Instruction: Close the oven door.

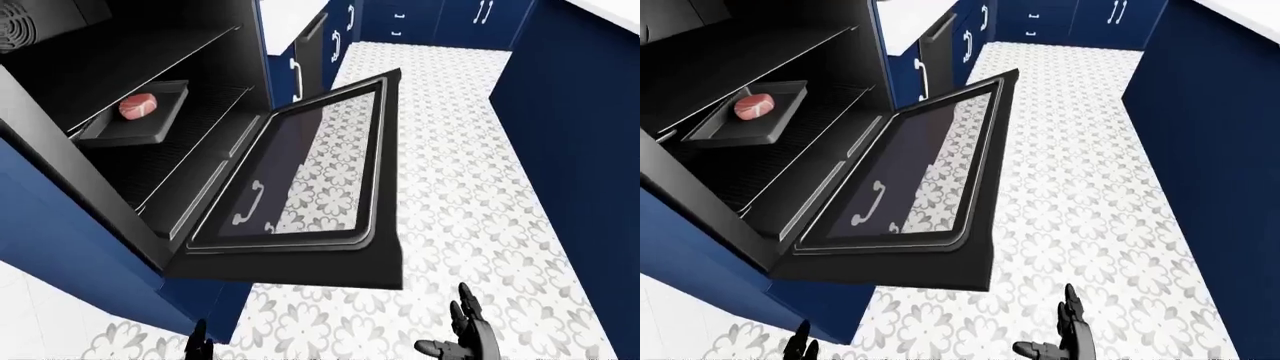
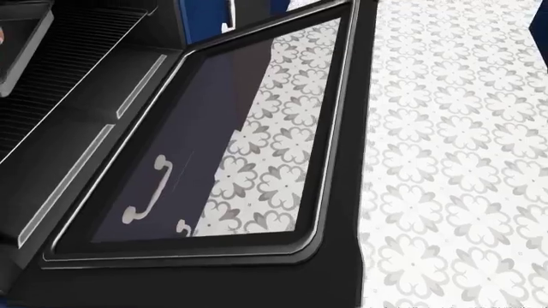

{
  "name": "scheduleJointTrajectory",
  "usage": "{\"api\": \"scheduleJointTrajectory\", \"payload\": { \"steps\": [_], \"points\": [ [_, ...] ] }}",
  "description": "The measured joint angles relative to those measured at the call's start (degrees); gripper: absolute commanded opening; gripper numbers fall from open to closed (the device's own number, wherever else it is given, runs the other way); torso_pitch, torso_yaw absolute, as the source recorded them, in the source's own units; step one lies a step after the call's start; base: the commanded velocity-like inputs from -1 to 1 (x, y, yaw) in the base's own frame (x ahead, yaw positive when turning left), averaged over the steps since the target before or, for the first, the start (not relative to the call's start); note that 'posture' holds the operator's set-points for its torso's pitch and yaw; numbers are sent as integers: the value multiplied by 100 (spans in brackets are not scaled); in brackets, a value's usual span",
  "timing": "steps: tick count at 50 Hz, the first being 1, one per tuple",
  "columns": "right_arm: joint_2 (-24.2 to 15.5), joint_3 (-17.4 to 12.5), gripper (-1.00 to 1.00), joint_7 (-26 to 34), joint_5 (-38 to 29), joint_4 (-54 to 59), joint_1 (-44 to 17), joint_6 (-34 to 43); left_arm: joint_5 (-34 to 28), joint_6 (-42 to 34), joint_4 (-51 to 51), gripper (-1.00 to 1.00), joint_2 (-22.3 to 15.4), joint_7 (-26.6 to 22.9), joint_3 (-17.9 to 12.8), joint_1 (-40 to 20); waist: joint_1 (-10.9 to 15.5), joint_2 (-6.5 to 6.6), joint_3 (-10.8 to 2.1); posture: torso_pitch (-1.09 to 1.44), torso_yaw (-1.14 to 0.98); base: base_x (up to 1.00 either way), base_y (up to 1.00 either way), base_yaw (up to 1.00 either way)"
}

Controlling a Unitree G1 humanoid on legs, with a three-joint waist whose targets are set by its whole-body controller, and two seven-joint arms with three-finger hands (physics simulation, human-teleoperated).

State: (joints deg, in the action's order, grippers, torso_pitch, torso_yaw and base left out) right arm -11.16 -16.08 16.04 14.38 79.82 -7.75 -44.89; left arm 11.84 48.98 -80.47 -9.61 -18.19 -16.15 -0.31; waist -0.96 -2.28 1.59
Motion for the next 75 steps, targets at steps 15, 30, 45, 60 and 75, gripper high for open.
{"api": "scheduleJointTrajectory", "payload": {
  "steps": [15, 30, 45, 60, 75],
  "points": [
    [138, 2, 100, 117, -167, 50, 8, 56, 82, 31, 33, 100, -95, 69, -59, -14, 107, 382, 49, 0, 0, 0, 21, 0],
    [213, 149, 100, -128, -81, 1, 186, -172, -22, -53, -17, 100, -24, -41, -56, -49, -8, 13, 12, 0, 0, 0, 22, 0],
    [113, -26, 100, 39, -143, 38, -52, 116, -51, -45, 10, 100, -147, -19, -291, -62, 73, 355, 140, 0, 0, 0, 10, 0],
    [204, 466, 100, -1427, -652, -45, -8, 21, -17, -42, 30, 100, -40, 26, -158, -45, 82, 189, -56, 0, 0, 0, 0, 0],
    [32, 212, 100, -650, -146, -26, -197, 270, -38, -424, 32, 100, -27, 15, -34, 25, 43, 222, -102, 0, 0, 0, 0, 0]
  ]
}}
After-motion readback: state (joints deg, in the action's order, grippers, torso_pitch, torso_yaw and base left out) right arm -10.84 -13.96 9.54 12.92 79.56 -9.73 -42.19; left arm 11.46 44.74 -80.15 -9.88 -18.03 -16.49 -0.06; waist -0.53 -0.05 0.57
